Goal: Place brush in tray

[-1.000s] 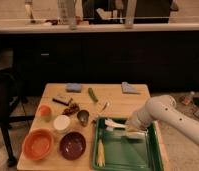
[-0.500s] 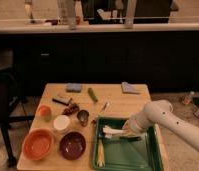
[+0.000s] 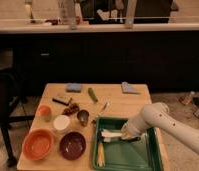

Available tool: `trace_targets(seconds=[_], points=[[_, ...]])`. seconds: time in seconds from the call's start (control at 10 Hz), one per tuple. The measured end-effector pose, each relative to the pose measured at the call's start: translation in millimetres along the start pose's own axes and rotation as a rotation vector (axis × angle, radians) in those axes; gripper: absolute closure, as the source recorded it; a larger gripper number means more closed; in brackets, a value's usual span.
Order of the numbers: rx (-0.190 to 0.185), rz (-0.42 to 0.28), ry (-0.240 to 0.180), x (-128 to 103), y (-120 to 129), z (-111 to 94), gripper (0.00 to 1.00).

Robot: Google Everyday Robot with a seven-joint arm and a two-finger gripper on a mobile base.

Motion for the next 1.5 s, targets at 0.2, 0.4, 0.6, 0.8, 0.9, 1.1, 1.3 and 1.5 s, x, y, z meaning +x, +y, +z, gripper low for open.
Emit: trace_targets(seconds=[0.2,0.4,0.6,0.8,0.9,1.1,1.3,1.5], points=[[0.015,0.008,0.015,0.4,5.2,-0.1,1.00],[0.056,0.049,0.043,1.3,5.8,0.8,1.00],[0.067,0.085,0.061,4.1,8.1,1.4,1.00],[0.065,0.108,0.075,5.7,7.9,3.0,1.00],[0.064,0.108,0.075,6.0,8.0,2.9,1.00],[0.064,0.109,0.075,5.9,8.0,2.8,0.92],[0.064,0.109,0.075,6.0,7.9,2.8,0.74],[0.065,0.108,0.075,6.2,7.8,2.6,0.44]])
